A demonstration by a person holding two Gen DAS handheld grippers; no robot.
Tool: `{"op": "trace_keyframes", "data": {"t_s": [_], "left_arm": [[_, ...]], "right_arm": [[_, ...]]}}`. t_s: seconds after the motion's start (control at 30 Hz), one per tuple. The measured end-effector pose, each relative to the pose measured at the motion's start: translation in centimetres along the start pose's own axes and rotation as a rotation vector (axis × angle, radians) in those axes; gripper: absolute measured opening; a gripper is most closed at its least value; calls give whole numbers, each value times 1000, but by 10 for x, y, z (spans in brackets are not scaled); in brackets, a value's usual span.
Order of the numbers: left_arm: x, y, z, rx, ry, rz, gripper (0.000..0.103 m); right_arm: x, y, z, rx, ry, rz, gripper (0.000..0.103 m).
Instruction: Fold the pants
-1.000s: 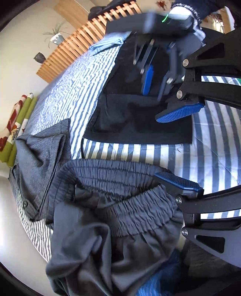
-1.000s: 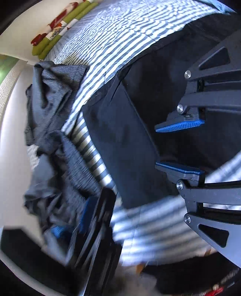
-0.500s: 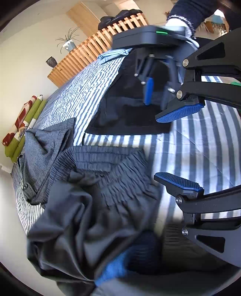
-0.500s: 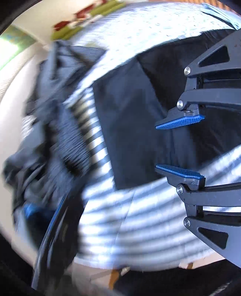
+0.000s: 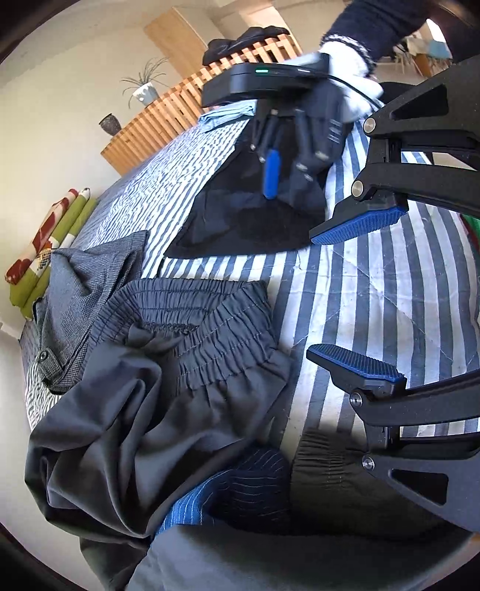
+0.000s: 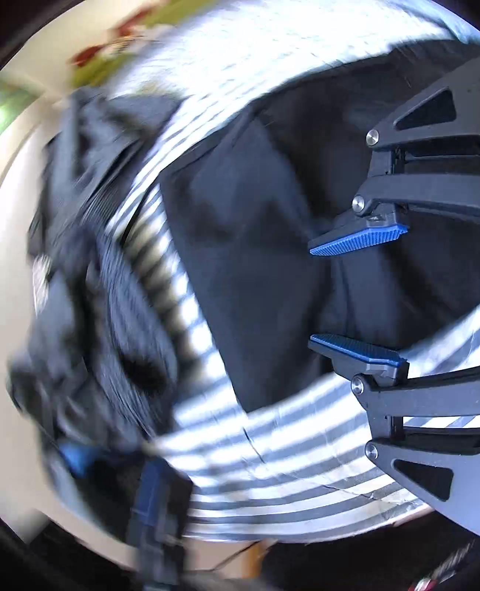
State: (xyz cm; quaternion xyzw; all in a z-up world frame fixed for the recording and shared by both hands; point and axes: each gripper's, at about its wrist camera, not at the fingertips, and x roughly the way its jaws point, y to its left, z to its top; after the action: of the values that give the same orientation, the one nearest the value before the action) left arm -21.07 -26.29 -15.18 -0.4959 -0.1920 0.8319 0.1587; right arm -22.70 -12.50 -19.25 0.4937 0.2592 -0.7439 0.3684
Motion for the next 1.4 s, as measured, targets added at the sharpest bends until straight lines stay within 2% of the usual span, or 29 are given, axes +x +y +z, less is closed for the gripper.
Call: {"op": "trace_keyframes", "data": {"t_s": [0.03,0.1,0.17,0.27,0.37,0.43,0.53,0.57,0.6,0.63,0.67,0.73,0.83,1.0,1.07,1.3,1.4], "left_arm": [[0,1,0,0,2,-2,60],[4,1,1,-1,9,-4,60],[6,0,1,1,10,-6,60],[5,-2,1,4,9,-11,60],[4,-2,1,1,16,-24,60],[5,-3,1,-4,23,-27,60],[8,-4,0,-8,35,-45,60],[10,-5,-1,-12,41,-56,60],[13,-6,-2,-18,46,-68,60],[16,-7,-3,-25,53,-84,60],[21,-9,-4,-38,66,-106,60],[33,-13,-5,-55,90,-134,61],[52,-21,-2,-82,119,-172,66],[74,-29,11,-154,124,-253,70],[78,-33,17,-179,112,-281,74],[103,-42,32,-208,145,-261,76],[109,-49,37,-189,149,-263,74]], "right_arm": [[-1,-15,-1,55,11,25,39],[-3,-26,-3,84,28,59,39],[-8,-21,-3,69,22,14,39],[-20,7,1,-9,-32,-52,41],[-27,42,2,-143,-81,-73,42],[-22,62,3,-252,-70,-85,44],[-8,74,-8,-381,-43,-201,50],[-5,74,-12,-399,-34,-250,49],[-4,67,-14,-381,-39,-259,50],[-8,59,-18,-336,-28,-228,48],[-8,45,-18,-271,-13,-189,40],[-10,19,-12,-124,2,-94,38],[-6,-5,-12,-21,1,-21,38],[-5,-9,-19,-12,-24,-13,38],[-6,-9,-24,-11,-36,-9,38],[-8,-12,-27,-14,-57,15,41],[-13,-15,-29,-11,-45,36,47]]}}
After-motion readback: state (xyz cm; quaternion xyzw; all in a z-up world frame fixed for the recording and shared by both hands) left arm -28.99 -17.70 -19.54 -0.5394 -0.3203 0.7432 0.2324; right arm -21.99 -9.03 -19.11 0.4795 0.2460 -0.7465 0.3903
